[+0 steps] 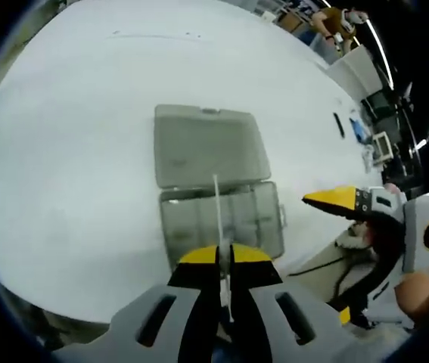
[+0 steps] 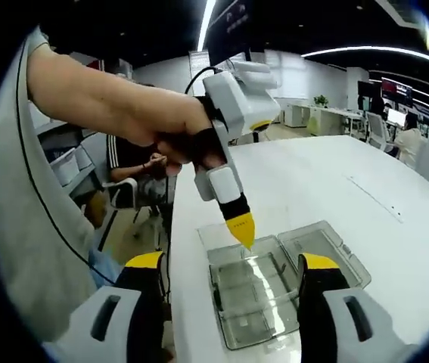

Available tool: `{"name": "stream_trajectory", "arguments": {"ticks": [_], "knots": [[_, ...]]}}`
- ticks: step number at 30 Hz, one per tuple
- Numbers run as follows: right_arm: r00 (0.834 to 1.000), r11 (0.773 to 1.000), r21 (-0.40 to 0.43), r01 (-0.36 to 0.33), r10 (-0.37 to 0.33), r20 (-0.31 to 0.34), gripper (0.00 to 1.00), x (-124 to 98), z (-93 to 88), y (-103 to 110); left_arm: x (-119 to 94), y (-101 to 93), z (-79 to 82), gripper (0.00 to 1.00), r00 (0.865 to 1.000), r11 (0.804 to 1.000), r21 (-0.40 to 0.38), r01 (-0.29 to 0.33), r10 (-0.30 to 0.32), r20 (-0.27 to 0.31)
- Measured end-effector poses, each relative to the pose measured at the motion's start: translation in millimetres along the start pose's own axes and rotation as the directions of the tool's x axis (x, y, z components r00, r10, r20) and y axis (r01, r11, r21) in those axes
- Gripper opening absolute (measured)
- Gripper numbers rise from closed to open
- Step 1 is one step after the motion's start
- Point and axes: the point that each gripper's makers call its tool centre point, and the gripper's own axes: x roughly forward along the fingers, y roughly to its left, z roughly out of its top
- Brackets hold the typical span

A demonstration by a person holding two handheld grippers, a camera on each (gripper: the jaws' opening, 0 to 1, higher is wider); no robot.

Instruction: Insert the divider into the dual guide fixture by aligning both edges with the guide slots and pushing it downward to the bottom, including one-sided entry, uneven engagement, binding, and posture correction.

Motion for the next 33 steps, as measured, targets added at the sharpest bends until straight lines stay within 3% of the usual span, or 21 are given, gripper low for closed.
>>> {"name": "stream_trajectory", "arguments": {"ticks": [9,33], "knots": [[1.0,1.0,-0.008,-0.004,0.004,-0.025,0.69,3,-8.5,2,12,1.8,-6.6,0.0,1.0,1.0,-0.006,0.002,-0.002,-0.028],[1.0,1.0,-0.016,-0.014,0.014,-0.028,0.69,2,-10.1,-2,27,9.3,-13.4,0.0,0.996,0.999,-0.016,-0.037,0.036,-0.078]]}}
